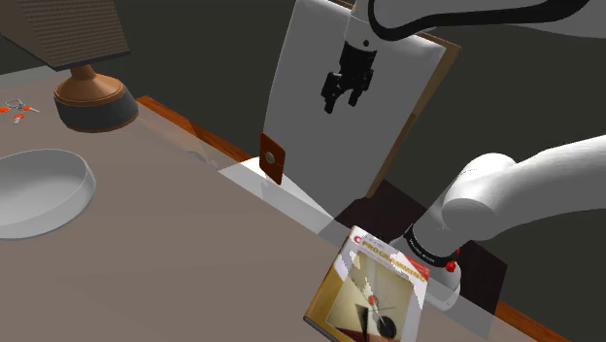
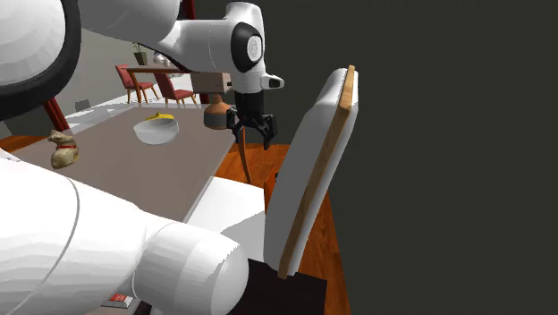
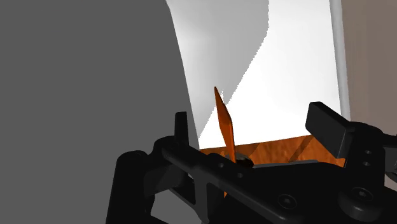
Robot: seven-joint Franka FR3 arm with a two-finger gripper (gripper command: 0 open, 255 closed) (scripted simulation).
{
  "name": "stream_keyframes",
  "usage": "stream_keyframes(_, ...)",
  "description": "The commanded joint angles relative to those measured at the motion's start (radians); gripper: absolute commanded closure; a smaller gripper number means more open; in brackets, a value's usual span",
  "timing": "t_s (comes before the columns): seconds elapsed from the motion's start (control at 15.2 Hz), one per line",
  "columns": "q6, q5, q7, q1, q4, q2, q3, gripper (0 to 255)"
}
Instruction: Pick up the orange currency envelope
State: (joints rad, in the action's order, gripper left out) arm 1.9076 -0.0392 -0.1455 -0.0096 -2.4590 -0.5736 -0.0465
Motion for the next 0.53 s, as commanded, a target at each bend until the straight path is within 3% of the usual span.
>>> stream_keyframes(0.0, 0.066, -0.001, 0.011, 0.002, -0.007, 0.055, 0.001, 0)
stream_keyframes(0.46, 0.289, -0.007, 0.042, 0.010, 0.017, 0.304, -0.002, 0)
